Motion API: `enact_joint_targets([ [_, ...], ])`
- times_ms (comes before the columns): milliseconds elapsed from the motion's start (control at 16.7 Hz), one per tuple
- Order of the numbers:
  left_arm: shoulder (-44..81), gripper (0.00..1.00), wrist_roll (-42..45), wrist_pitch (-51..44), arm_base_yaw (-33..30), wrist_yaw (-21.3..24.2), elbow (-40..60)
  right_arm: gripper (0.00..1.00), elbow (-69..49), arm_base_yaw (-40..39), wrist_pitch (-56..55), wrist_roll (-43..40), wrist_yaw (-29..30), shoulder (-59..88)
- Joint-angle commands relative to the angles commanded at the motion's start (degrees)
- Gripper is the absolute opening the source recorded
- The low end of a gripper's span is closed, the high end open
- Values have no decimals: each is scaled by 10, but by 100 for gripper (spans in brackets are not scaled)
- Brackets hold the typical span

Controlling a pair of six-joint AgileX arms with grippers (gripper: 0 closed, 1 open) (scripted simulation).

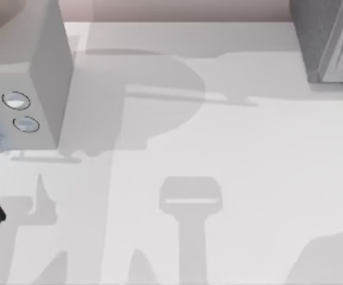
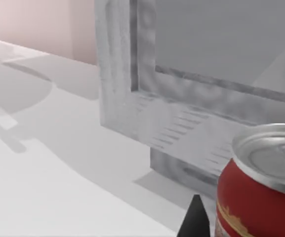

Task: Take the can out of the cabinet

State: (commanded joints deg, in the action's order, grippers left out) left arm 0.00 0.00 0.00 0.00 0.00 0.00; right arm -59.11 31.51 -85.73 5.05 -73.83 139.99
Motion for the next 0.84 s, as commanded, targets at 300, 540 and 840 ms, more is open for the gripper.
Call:
enact_joint_targets([
  [300, 0, 100, 0, 0, 0, 0, 0, 75, 0, 0, 0, 0, 0, 0],
  [540, 0, 100, 0, 0, 0, 0, 0, 100, 0, 0, 0, 0, 0, 0],
  [840, 0, 100, 0, 0, 0, 0, 0, 100, 0, 0, 0, 0, 0, 0],
])
